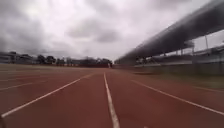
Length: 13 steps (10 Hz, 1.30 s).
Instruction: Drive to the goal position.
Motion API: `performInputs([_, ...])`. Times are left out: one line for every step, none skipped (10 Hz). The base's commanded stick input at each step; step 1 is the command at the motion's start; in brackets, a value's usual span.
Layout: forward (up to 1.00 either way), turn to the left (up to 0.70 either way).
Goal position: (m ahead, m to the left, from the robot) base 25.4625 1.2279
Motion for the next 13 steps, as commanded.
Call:
performInputs([0.70, 0.00])
performInputs([0.70, 0.00])
performInputs([0.70, 0.00])
performInputs([0.70, 0.00])
performInputs([0.70, 0.00])
performInputs([0.70, 0.00])
performInputs([0.70, 0.00])
performInputs([0.70, 0.00])
performInputs([0.70, 0.00])
performInputs([0.70, 0.00])
performInputs([0.70, 0.00])
performInputs([0.70, 0.00])
performInputs([0.70, 0.00])
